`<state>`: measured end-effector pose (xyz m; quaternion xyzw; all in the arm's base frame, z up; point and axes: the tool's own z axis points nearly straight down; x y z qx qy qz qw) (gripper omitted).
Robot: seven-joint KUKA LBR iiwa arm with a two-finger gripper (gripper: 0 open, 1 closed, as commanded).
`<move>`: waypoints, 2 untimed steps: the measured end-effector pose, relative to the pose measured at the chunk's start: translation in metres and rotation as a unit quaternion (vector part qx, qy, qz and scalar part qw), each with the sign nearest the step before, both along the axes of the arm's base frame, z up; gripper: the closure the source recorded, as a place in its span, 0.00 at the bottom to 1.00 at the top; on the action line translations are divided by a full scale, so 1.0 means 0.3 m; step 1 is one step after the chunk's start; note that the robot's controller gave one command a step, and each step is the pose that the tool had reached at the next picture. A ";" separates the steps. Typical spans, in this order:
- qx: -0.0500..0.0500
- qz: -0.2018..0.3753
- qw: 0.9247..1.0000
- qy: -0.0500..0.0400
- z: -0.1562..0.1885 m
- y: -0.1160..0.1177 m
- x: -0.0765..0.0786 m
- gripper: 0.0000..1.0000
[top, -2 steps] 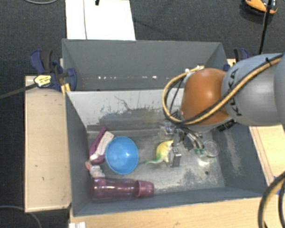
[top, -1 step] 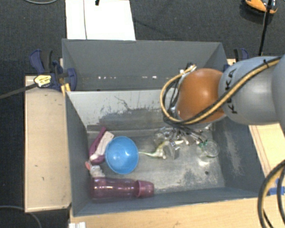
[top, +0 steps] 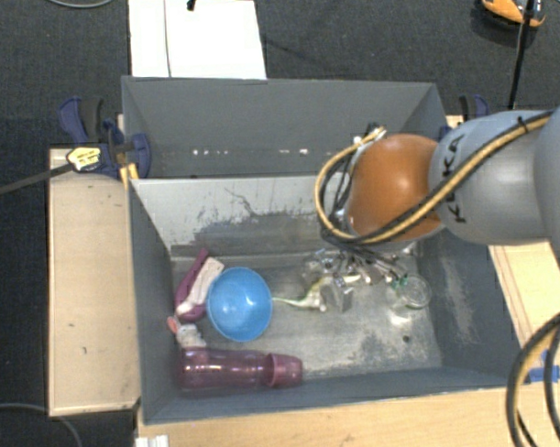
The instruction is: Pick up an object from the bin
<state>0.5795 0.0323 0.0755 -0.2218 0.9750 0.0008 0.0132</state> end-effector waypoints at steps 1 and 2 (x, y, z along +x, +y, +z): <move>-0.005 0.238 0.971 -0.004 0.309 -0.073 -0.037 1.00; -0.005 0.238 0.971 -0.003 0.309 -0.072 -0.038 1.00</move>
Offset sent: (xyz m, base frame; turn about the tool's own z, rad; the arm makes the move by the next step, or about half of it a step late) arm 0.0000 0.0000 0.0000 0.0000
